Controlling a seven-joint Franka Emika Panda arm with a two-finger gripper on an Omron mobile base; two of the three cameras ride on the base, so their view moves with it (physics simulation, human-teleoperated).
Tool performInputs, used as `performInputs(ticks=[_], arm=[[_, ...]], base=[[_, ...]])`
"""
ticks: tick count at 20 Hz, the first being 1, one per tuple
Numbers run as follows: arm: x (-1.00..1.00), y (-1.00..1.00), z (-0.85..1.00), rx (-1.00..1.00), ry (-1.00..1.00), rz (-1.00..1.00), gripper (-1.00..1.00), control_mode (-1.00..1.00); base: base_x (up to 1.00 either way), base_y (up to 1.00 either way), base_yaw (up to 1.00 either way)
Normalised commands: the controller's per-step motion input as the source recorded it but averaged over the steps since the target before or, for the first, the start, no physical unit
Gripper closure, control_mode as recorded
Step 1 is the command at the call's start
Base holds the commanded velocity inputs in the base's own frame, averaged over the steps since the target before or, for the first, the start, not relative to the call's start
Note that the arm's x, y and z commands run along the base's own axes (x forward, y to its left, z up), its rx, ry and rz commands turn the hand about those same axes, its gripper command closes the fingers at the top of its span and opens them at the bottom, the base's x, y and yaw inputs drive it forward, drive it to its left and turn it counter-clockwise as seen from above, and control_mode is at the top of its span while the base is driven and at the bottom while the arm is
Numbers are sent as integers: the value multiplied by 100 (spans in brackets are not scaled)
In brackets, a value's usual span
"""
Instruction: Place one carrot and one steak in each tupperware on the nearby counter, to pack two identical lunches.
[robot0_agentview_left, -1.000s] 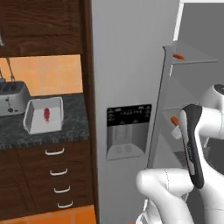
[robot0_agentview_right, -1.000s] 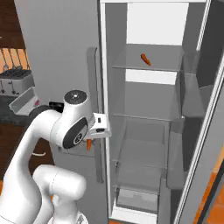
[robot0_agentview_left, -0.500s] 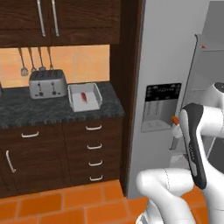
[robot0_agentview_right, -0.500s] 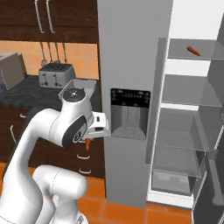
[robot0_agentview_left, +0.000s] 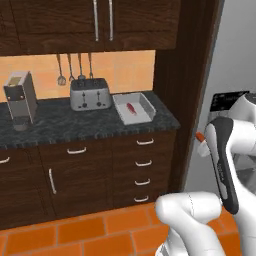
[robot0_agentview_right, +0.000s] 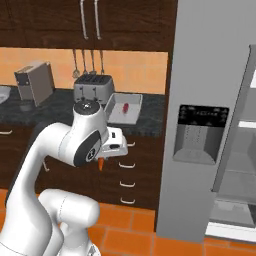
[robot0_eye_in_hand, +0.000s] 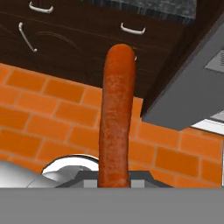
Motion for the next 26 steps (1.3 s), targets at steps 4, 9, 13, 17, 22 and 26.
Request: performInputs(ticks=[4,9,13,17,22,26], arm=[[0,0,0,0,0,0,100,100],[0,0,0,0,0,0,100,100],[0,0,0,0,0,0,100,100],[0,0,0,0,0,0,100,100],[0,0,0,0,0,0,100,100],[0,0,0,0,0,0,100,100]], base=[[0,100,-6],[0,100,-6],[18,100,-3],[37,100,-2],[42,100,2],[61,100,0]])
